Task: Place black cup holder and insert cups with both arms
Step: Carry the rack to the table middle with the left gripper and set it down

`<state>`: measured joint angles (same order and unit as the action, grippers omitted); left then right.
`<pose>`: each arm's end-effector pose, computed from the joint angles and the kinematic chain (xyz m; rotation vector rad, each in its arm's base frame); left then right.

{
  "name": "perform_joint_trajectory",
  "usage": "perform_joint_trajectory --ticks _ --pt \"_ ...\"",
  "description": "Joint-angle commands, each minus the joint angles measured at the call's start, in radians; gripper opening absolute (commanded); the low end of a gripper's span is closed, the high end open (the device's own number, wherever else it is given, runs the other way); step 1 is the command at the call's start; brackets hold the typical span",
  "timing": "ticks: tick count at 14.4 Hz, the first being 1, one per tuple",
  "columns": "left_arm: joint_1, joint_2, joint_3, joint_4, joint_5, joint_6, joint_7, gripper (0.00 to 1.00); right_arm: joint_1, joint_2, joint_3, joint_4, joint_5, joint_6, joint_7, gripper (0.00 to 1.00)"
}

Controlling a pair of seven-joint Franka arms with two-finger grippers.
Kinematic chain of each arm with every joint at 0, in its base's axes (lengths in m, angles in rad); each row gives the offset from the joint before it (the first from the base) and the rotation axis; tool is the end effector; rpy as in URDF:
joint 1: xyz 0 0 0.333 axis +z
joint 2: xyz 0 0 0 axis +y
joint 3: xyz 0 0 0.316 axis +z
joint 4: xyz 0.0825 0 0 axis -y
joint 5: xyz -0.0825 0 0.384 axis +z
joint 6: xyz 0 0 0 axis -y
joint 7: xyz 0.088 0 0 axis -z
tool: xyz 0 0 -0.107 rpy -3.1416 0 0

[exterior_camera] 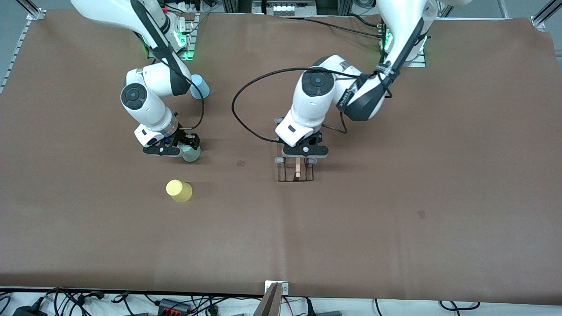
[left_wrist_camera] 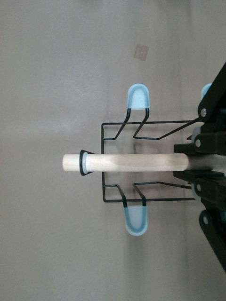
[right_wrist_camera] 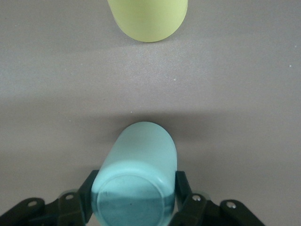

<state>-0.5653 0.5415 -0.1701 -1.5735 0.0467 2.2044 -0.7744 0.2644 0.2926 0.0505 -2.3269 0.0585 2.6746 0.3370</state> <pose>0.5331 -0.4568 0.3387 3.0393 0.0628 0.0587 0.5014 0.1620 0.2182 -3.0811 0.1174 -0.0596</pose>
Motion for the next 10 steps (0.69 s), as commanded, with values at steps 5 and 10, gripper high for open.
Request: perform_joint_trajectory --ticks 5,10 --pt "-0.036 0.017 0.007 0.033 0.14 -0.005 -0.055 0.01 -0.033 -0.095 -0.007 0.032 -0.035 -0.142 -0.03 0.07" --pt "-0.036 0.025 0.009 0.033 0.144 -0.005 -0.043 0.39 -0.069 -0.135 -0.003 0.043 -0.043 -0.217 -0.072 0.07"
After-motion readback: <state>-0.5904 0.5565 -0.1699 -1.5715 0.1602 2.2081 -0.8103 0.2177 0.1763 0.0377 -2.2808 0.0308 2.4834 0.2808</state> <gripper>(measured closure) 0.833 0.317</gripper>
